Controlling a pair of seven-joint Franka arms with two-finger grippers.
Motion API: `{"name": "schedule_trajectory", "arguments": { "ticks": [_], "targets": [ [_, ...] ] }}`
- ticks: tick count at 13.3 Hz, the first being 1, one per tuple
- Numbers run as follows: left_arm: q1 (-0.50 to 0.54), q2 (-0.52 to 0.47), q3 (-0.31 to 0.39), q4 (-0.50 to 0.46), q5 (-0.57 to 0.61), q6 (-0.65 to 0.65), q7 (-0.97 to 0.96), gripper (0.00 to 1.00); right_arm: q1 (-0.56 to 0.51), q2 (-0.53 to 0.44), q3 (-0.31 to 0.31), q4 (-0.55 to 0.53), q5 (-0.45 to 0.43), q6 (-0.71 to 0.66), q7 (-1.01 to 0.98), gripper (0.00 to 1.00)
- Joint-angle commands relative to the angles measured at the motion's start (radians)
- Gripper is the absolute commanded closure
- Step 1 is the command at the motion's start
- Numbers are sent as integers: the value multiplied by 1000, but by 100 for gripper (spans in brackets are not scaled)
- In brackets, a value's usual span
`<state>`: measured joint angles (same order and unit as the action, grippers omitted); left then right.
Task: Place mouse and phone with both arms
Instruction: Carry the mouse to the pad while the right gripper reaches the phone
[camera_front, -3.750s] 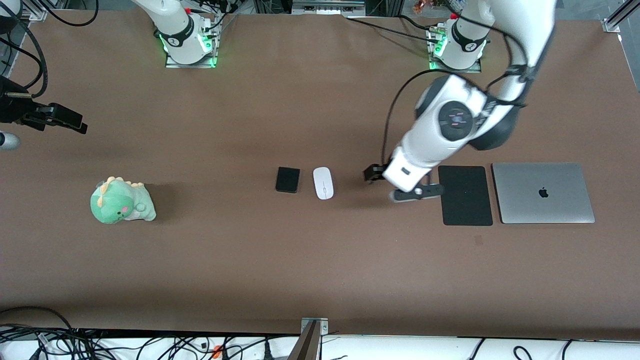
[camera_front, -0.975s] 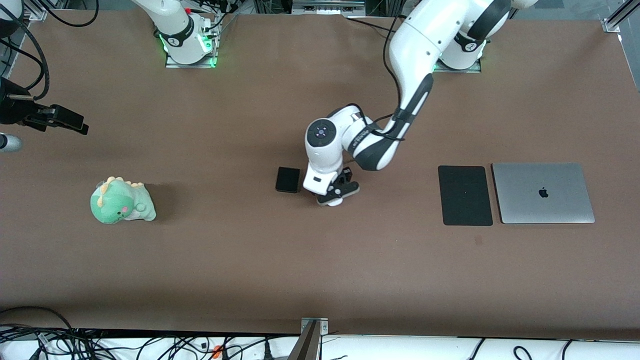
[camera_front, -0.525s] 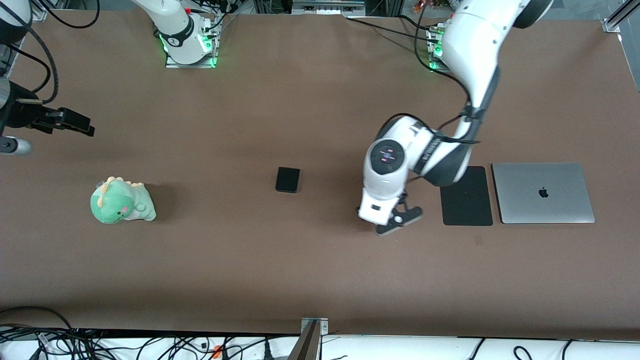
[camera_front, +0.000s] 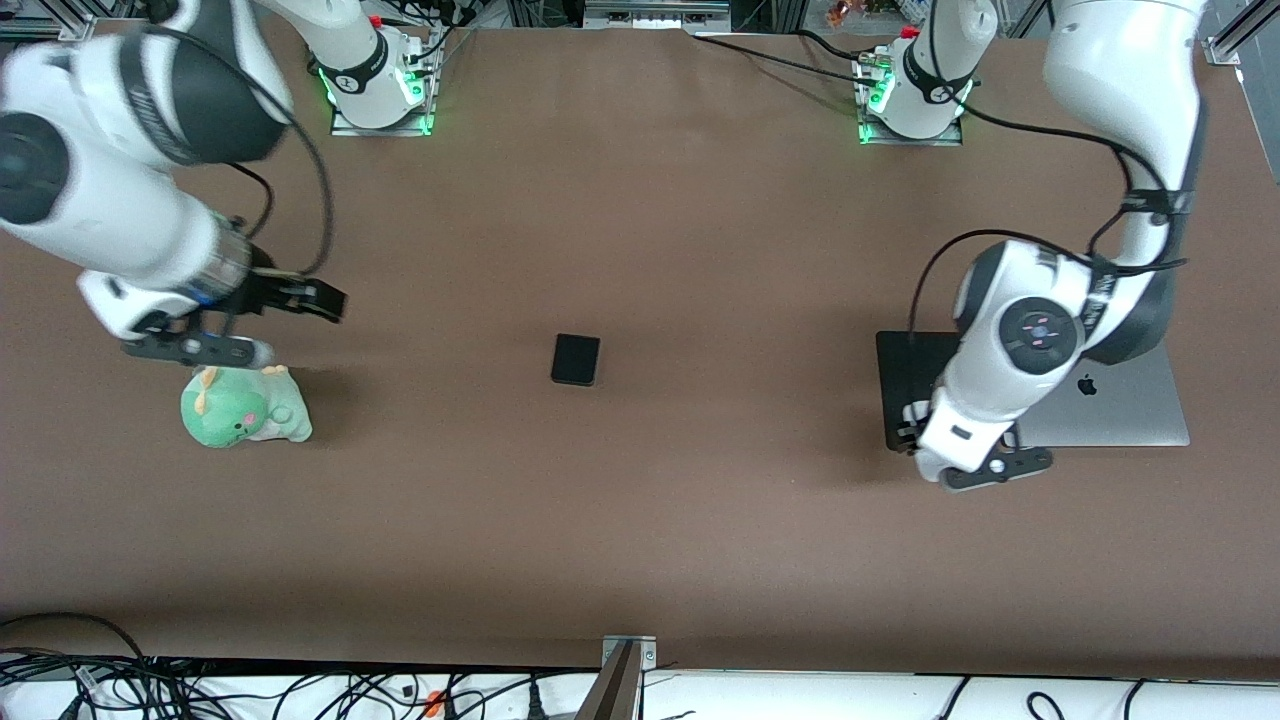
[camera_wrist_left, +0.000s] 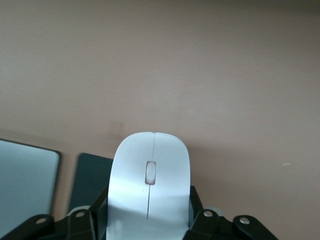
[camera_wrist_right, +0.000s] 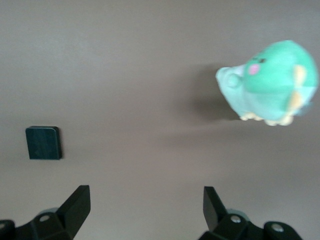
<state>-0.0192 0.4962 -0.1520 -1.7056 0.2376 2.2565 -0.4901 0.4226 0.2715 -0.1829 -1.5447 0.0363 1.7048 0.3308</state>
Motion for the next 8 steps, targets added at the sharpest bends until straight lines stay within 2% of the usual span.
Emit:
{"name": "schedule_trajectory", "arguments": {
  "ticks": [1,4,8],
  "targets": [
    [120,-91,-75,-237,14,159,112,39,66,70,-9,9,31,93,107,0],
    [168,-97,-84,-396,19,328,163,39,146,156,-9,-5,76,244,201,0],
    [185,-62,-84,-425,29,348,166,38,238,248,-9,-60,76,474,335,0]
  ]
}}
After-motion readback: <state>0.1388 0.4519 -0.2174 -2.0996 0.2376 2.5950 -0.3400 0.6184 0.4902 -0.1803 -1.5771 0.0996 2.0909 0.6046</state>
